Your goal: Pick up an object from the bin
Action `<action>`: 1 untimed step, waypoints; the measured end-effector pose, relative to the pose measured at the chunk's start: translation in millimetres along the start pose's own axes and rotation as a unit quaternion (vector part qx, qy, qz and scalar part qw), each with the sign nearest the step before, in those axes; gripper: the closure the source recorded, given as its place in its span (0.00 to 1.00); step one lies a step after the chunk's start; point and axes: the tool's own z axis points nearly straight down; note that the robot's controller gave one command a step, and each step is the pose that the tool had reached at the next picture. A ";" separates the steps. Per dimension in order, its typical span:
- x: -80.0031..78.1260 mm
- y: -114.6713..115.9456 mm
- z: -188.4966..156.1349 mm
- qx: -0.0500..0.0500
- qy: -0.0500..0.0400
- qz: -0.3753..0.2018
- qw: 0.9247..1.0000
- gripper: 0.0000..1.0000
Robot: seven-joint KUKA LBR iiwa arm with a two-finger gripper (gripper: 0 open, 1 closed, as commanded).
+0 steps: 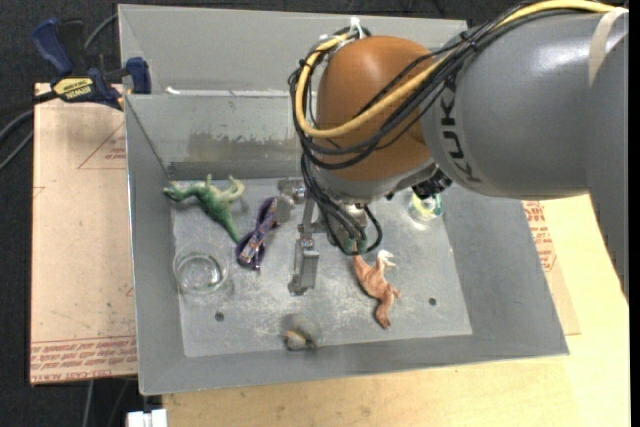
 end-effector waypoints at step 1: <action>-1.7 -1.0 -4.7 -0.001 -0.004 0.002 1.000 0.00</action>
Offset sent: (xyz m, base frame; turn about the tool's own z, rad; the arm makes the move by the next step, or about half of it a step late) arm -0.0257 -0.0292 -0.0395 -0.2646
